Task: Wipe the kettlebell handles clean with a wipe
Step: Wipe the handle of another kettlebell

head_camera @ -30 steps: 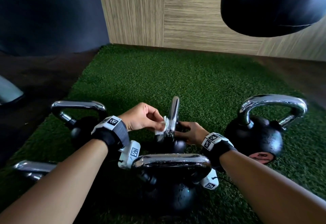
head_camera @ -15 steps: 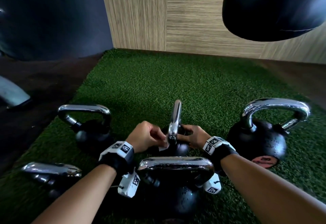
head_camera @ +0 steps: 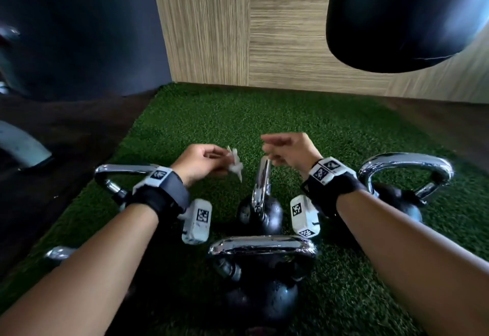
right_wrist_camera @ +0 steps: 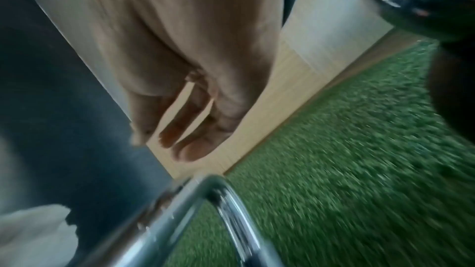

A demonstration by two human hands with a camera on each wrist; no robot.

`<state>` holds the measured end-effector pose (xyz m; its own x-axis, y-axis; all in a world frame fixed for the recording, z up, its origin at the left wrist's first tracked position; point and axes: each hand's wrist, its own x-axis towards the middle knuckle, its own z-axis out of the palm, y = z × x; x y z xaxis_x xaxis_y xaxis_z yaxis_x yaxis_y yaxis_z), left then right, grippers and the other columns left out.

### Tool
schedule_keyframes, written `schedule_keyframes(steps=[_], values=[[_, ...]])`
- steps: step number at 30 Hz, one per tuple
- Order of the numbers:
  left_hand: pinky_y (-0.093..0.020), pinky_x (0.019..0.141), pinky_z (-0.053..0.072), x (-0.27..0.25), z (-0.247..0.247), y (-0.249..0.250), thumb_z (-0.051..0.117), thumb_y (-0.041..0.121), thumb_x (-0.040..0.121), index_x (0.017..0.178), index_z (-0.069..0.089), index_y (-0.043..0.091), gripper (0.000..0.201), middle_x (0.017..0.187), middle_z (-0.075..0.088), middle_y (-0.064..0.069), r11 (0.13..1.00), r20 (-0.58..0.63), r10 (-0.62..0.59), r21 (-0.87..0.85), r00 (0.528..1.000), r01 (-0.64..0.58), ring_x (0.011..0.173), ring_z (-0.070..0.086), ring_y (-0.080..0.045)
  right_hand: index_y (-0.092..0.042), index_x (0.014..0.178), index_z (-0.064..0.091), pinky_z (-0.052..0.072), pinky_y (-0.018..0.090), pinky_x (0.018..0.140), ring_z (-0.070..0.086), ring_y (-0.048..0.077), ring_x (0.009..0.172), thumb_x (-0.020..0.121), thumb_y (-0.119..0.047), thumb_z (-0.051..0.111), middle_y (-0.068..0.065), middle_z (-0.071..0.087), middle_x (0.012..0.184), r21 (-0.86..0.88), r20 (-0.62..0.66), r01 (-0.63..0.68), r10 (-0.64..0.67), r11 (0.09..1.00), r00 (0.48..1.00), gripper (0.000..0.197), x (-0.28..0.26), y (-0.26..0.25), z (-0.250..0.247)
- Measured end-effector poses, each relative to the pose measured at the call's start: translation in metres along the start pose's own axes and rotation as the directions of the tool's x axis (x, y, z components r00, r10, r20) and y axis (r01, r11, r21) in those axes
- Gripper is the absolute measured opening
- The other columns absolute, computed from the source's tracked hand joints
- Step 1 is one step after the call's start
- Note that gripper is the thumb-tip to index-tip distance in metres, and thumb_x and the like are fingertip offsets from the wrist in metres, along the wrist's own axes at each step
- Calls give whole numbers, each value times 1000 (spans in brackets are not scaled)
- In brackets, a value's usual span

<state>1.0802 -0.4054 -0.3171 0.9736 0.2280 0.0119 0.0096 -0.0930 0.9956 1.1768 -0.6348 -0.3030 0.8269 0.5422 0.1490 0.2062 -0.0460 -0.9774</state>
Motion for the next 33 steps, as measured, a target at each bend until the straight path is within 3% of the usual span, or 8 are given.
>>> schedule_keyframes(steps=[4,11,17,19,23,26,29,33], values=[[-17,55,58,10,5,27,78,13,78,90,71,11,14,73,78,0,989,-11,-48,-144,999,46,60,72,-7,-26,113,75,61,30,77,74,19,85,71,-23,85,-1,78,102,-189,250,107,-57,976,966,43,1,-33,13],[-17,53,57,13,22,36,80,25,68,90,70,6,31,71,77,-1,981,20,-82,-175,996,85,57,71,-7,-3,112,75,64,35,77,76,32,86,79,-2,81,14,78,97,-100,95,144,-135,984,986,33,2,-32,22],[-27,57,61,19,22,21,73,27,90,113,72,11,27,93,80,-7,988,105,-151,2,983,151,68,76,-15,-22,88,82,64,31,66,77,26,74,75,-12,87,7,79,83,-135,-77,93,-104,987,992,17,6,-6,9],[-30,65,58,20,23,6,68,11,97,125,68,16,28,106,76,-4,933,124,-185,333,975,135,79,74,-16,-24,82,82,63,28,63,77,20,69,72,-19,90,2,79,79,-172,-225,-6,-34,985,974,14,7,12,-3],[-34,113,40,10,33,-43,91,17,74,158,32,21,103,156,46,3,562,292,-357,826,887,-46,140,48,-19,-15,75,79,57,20,50,72,11,54,74,-17,88,-1,75,63,-233,-359,-274,180,933,916,9,4,54,-15],[-15,115,31,-6,49,-74,96,26,68,149,38,24,99,145,52,14,669,533,-242,697,811,-259,134,48,3,-6,79,77,62,29,54,71,18,55,78,-8,84,10,76,70,-236,-346,-403,311,884,885,8,4,71,-5],[-38,120,36,-12,69,-92,93,31,73,147,41,19,91,146,49,-1,745,558,-98,590,824,-311,140,46,-18,-2,76,70,63,47,73,72,30,70,82,4,76,21,76,86,-117,-288,-453,407,884,867,11,8,76,5],[-48,124,29,-6,77,-97,81,64,72,158,20,37,110,164,24,0,642,478,-262,735,838,-218,152,27,-23,14,93,70,63,39,57,69,17,51,89,7,69,12,74,67,-100,-243,-486,452,868,858,7,9,84,5]])
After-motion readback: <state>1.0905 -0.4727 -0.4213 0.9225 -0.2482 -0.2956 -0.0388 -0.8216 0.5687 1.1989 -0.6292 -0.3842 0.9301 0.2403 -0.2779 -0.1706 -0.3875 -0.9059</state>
